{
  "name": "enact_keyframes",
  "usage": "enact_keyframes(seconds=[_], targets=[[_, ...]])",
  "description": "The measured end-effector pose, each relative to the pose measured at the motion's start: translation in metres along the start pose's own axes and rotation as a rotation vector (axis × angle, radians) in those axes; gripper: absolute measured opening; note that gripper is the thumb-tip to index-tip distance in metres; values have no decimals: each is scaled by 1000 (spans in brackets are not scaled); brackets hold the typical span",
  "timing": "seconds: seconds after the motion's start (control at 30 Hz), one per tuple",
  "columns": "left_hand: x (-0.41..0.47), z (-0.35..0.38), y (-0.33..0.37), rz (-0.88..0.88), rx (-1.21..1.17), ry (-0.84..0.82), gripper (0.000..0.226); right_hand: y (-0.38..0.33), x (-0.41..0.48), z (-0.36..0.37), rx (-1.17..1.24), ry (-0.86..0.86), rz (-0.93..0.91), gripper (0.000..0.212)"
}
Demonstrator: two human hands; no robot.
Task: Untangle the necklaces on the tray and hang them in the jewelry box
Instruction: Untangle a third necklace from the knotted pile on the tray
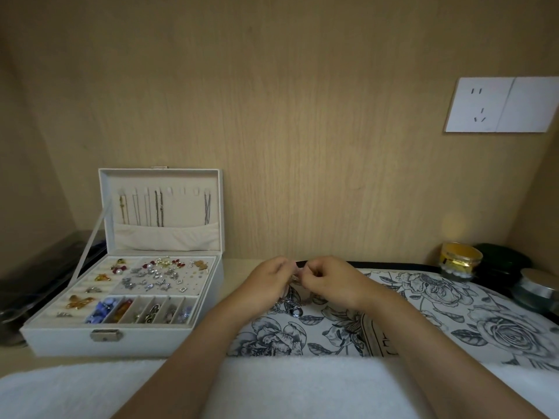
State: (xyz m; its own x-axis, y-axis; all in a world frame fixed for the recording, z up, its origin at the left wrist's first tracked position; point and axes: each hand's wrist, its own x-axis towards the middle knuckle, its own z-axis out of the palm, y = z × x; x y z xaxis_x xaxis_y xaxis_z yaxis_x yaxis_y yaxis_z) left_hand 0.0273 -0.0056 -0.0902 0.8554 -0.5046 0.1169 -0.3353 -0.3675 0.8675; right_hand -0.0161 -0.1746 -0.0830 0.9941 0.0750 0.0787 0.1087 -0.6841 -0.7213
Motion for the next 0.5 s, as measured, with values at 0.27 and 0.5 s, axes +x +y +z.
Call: enact_keyframes(seconds=[0.27, 0.5], targets=[[5, -12, 0, -163, -843, -101, 23, 6, -1, -6, 333, 11, 9, 15], [6, -18, 7, -127, -779, -29, 27, 8, -3, -10, 362, -12, 100, 14]])
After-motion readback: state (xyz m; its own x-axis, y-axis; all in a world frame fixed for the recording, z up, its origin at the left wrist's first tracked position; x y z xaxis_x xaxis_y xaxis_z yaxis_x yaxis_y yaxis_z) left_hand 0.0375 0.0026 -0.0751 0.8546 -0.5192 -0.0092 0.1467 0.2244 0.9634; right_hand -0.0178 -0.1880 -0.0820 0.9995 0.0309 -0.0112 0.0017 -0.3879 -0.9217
